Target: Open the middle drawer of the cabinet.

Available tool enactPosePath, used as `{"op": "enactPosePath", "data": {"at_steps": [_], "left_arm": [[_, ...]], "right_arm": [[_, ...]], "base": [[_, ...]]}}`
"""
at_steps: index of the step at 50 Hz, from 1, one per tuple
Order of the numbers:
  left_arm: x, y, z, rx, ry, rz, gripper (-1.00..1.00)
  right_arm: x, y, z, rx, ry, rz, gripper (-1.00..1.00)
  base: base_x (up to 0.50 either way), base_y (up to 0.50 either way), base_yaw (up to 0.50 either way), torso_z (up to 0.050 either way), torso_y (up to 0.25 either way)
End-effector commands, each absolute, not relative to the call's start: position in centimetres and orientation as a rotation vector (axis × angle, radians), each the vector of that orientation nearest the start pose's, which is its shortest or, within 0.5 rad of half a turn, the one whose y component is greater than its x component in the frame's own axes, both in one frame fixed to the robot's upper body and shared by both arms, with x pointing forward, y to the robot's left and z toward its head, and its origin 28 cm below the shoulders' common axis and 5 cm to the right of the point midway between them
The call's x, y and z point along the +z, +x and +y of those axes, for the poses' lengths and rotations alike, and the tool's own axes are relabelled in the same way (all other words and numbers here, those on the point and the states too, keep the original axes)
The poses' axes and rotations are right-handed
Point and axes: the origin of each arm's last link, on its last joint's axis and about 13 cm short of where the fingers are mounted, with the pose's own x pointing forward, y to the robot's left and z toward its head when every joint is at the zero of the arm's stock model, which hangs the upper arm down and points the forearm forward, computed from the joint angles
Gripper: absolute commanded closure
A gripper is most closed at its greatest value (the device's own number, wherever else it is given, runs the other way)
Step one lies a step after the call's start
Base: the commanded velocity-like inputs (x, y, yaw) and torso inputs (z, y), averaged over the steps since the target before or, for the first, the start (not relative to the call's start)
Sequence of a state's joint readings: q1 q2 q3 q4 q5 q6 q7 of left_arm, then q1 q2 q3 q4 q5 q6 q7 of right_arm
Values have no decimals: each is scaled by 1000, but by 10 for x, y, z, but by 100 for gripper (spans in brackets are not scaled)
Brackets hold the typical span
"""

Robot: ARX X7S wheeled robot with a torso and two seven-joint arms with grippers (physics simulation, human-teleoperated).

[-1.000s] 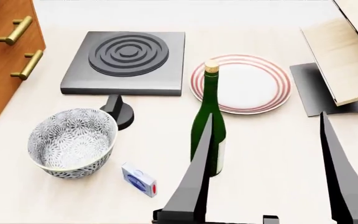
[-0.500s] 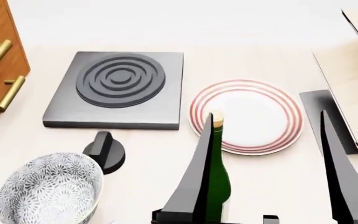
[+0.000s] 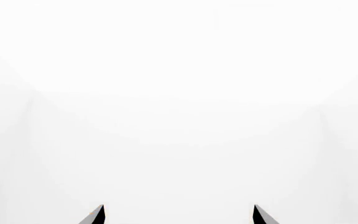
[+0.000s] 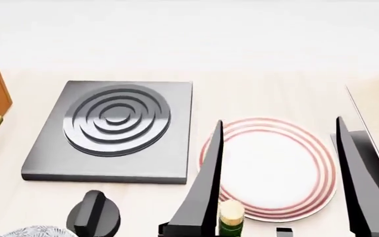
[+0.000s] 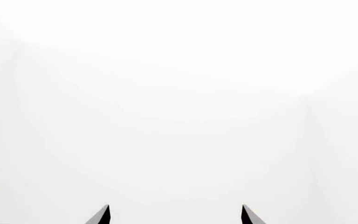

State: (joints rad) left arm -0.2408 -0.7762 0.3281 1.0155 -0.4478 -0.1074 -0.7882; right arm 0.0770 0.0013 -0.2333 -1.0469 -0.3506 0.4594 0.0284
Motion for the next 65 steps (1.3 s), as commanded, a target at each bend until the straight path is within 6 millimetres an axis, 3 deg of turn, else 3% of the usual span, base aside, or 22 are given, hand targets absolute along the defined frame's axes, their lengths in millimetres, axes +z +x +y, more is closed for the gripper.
{"op": "enactPosePath", "data": {"at_steps": [1,21,35,48,65], "left_arm": [[220,151,216,-46,-41,-801,-100],[219,152,216,-43,-28,-803,-100],[213,160,221,-32,62,-757,-100],[201,205,237,-37,381,-738,-100],[175,257,249,-112,654,-581,-100]], "right_arm": [[199,156,-78,-47,-182,-683,-100],[199,157,-78,-42,-178,-685,-100],[199,155,-78,-43,-187,-692,-100],[200,156,-79,-47,-190,-693,-100],[200,157,-80,-56,-189,-688,-100]], "base": [[398,0,0,0,0],[385,0,0,0,1],[0,0,0,0,0],[0,0,0,0,0],[0,0,0,0,0]]}}
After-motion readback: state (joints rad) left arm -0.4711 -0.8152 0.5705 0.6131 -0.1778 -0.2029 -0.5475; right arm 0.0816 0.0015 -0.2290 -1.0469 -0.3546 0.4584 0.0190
